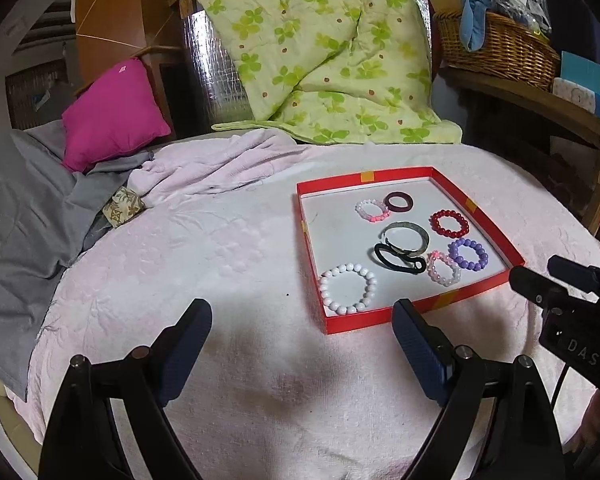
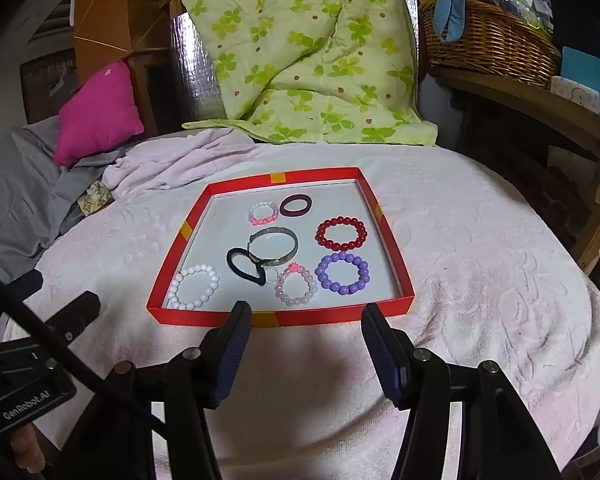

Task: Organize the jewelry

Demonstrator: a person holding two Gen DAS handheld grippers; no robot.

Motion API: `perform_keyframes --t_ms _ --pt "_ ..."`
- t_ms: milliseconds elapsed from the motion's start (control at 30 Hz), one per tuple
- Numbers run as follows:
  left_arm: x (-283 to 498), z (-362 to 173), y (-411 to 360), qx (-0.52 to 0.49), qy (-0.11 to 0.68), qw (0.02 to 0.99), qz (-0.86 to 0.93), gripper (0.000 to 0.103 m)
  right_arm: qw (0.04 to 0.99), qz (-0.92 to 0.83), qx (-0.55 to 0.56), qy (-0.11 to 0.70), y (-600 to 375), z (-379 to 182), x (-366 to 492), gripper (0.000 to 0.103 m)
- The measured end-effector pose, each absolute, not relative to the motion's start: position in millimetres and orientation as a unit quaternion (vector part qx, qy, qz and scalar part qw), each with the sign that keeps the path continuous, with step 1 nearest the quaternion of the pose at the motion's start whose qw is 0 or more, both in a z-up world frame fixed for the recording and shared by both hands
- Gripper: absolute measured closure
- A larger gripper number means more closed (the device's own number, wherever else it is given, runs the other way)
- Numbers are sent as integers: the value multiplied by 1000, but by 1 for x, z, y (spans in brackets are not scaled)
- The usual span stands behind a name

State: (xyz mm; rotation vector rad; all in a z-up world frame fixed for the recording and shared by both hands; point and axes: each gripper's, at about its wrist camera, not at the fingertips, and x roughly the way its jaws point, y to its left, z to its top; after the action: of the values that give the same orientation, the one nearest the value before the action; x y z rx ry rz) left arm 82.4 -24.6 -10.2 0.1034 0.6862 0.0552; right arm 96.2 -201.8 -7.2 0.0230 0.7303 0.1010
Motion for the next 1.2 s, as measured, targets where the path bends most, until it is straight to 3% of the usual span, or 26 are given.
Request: perform_keyframes --t_ms 1200 --pt "86 -14 -35 50 343 938 24 11 932 38 16 361 -219 -9 96 41"
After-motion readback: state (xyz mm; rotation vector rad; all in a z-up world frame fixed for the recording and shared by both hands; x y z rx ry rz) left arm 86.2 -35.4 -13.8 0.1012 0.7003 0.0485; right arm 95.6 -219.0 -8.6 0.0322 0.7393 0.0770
